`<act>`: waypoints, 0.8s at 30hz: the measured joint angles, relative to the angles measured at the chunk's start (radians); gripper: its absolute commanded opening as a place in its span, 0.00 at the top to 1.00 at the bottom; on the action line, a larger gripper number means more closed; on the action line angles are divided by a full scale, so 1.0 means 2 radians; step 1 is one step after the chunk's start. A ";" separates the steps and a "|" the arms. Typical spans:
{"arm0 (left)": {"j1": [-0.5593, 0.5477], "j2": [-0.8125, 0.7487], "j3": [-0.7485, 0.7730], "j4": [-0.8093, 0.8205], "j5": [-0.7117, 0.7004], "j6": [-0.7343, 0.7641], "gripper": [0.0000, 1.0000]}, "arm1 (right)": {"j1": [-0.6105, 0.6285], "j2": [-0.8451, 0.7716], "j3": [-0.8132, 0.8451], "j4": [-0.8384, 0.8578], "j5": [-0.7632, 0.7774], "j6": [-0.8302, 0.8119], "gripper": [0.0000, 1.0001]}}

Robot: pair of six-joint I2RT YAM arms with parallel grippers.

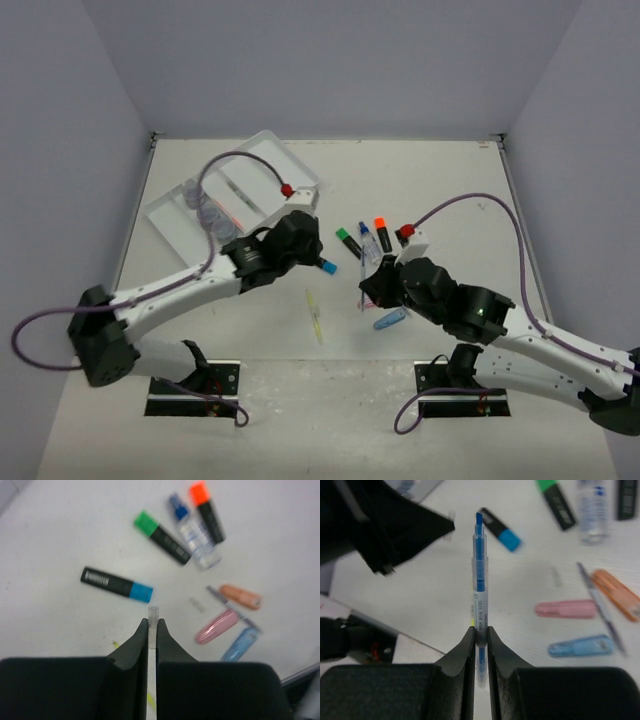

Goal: Sort the stationery into containers
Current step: Pick up the pen cap from the center of the board.

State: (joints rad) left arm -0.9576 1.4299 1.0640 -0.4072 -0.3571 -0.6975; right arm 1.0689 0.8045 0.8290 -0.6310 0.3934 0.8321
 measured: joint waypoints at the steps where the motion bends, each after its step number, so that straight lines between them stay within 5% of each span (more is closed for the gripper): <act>1: 0.009 -0.051 -0.008 0.011 -0.006 0.000 1.00 | 0.000 -0.004 -0.027 0.052 -0.032 -0.011 1.00; 5: 0.012 -0.230 -0.035 0.094 -0.016 0.001 1.00 | -0.001 0.005 -0.112 0.225 -0.169 -0.039 1.00; 9: 0.011 -0.329 -0.084 0.181 -0.009 0.003 1.00 | 0.000 0.058 -0.107 0.339 -0.265 -0.059 1.00; 14: 0.010 -0.339 -0.122 0.202 0.027 0.005 1.00 | 0.003 0.113 -0.073 0.404 -0.311 -0.074 1.00; 24: 0.010 -0.351 -0.122 0.185 0.059 0.005 1.00 | 0.003 0.092 -0.071 0.417 -0.297 -0.109 1.00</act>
State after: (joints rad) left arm -0.9382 0.7287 0.8192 -0.0376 -0.2383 -0.6880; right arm 1.0741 0.9884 0.6880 0.2024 -0.2000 0.6148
